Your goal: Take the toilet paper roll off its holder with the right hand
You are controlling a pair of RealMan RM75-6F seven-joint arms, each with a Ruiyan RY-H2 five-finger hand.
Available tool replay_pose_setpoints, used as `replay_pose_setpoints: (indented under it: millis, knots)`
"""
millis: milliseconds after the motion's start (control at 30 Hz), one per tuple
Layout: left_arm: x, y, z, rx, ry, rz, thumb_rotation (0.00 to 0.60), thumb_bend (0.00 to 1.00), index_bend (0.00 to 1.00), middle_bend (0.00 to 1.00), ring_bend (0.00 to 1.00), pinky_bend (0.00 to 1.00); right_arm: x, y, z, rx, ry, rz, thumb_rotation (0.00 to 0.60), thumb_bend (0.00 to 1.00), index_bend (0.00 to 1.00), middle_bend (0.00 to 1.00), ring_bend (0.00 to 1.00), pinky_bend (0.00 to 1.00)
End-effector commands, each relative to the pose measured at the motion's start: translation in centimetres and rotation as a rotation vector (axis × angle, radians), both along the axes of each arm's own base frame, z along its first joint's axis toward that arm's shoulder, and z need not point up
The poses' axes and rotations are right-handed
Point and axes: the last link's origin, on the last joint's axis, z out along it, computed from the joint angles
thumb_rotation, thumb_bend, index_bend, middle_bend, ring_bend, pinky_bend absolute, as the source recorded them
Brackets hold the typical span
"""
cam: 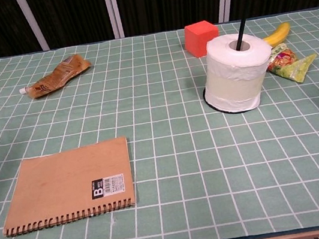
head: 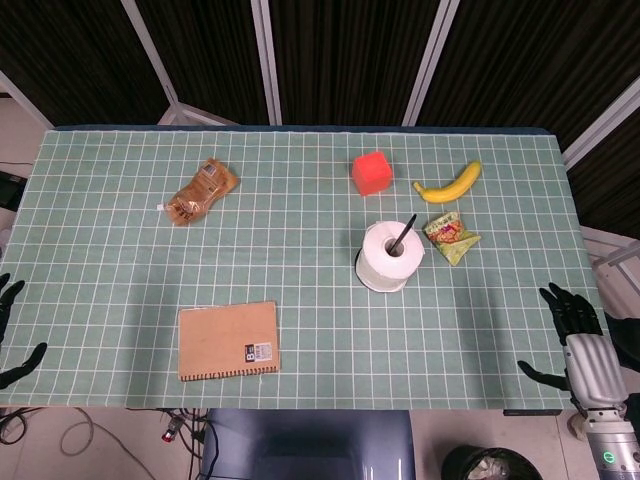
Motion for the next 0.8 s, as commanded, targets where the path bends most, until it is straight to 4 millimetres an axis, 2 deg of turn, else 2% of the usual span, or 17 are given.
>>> replay_pose_setpoints:
  millis: [33,133,233,400,633,800]
  knots:
    - [0.0,-0.1,0.2,0.007,-0.002,0.003,0.6,0.22,0.09,0.0,0.0,0.03,1.5,-2.1,-1.2,0.112,-0.324,-0.039,0.6,0.0,0.0,0.0,0.0,0.0]
    - [0.0,-0.1,0.2,0.01,-0.003,0.001,0.6,0.22,0.09,0.0,0.0,0.03,2.4,-4.5,-1.9,0.157,-0.513,-0.05,0.6,0.0,0.0,0.0,0.0,0.0]
    - [0.0,-0.1,0.2,0.005,-0.001,0.003,0.6,0.22,0.09,0.0,0.0,0.03,3.0,-6.9,-3.1,0.21,-0.6,-0.078,0.6,0.0,0.0,0.0,0.0,0.0]
    - [-0.2,0.0,0.1,0.002,0.0,0.014,0.6,0.22,0.09,0.0,0.0,0.03,3.6,-9.9,-6.2,0.258,-0.656,-0.114,0.6,0.0,0.0,0.0,0.0,0.0]
    - [-0.4,0.2,0.2,0.008,-0.001,0.029,0.6,0.22,0.09,0.0,0.0,0.03,4.5,-12.8,-10.9,0.298,-0.705,-0.173,0.6,0.0,0.0,0.0,0.0,0.0]
    - [-0.5,0.3,0.2,0.007,-0.002,0.032,0.6,0.22,0.09,0.0,0.0,0.03,5.3,-14.5,-13.0,0.302,-0.731,-0.198,0.6,0.0,0.0,0.0,0.0,0.0]
